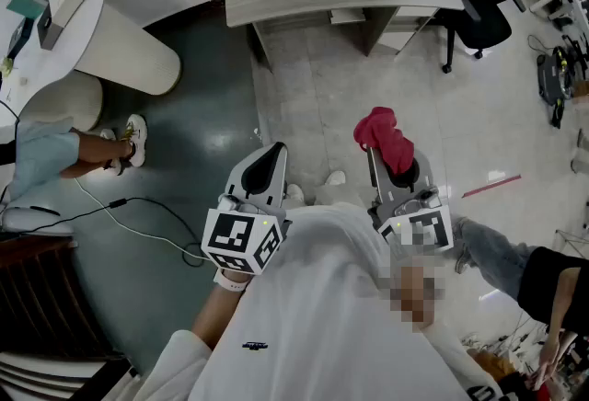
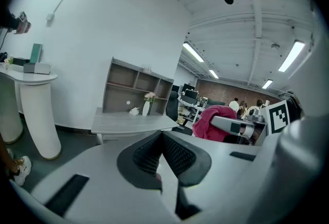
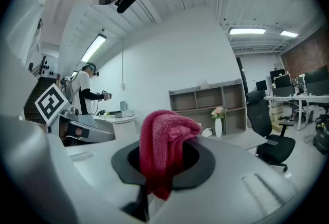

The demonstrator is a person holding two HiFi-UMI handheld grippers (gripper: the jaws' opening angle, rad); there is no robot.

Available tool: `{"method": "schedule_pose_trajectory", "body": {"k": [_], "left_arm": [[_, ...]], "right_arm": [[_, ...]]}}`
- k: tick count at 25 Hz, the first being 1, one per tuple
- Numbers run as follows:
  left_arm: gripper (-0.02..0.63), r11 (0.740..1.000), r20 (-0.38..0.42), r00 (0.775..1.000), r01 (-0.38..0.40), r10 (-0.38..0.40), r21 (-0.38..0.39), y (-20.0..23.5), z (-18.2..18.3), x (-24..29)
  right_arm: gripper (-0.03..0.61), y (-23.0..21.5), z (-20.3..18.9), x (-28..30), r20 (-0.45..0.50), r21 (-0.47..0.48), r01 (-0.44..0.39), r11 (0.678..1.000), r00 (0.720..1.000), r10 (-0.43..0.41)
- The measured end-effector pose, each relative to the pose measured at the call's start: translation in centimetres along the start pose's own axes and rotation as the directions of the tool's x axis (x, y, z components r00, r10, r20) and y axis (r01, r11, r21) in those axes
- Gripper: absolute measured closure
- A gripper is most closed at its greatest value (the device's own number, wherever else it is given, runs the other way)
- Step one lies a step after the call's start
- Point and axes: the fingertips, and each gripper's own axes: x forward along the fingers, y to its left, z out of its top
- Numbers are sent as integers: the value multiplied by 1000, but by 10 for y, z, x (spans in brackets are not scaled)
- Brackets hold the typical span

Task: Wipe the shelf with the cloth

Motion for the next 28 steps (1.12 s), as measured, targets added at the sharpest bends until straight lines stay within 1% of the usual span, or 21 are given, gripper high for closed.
{"method": "schedule_pose_trajectory", "body": {"k": [4,7,10,12,15,19,23,28], "left_arm": [[607,1000,22,1000,-9,9,-12,-19,10,0],[607,1000,2,1000,-1,1,-5,-31,6,7],[607,999,-19,999,31,-31,23,-51,3,19],[607,998,-28,998,53,-53,35,-65,3,29],[607,995,-37,996,86,-84,52,-86,5,45],[607,988,-54,990,132,-128,83,-113,6,70],[607,979,-57,986,162,-156,123,-137,10,97],[607,966,-78,975,217,-207,142,-165,18,111]], "right_arm": [[518,-17,8,-24,2,5,20,1000,1000,-20],[518,-30,8,-41,4,3,43,999,999,-43],[518,-41,1,-56,-19,-17,66,998,998,-67],[518,-52,-4,-66,-28,-5,87,996,996,-87],[518,-72,-6,-77,-15,27,116,993,993,-116],[518,-102,1,-89,6,18,141,990,990,-141],[518,-125,1,-100,30,17,170,985,985,-171],[518,-138,-5,-98,8,50,154,987,988,-155]]}}
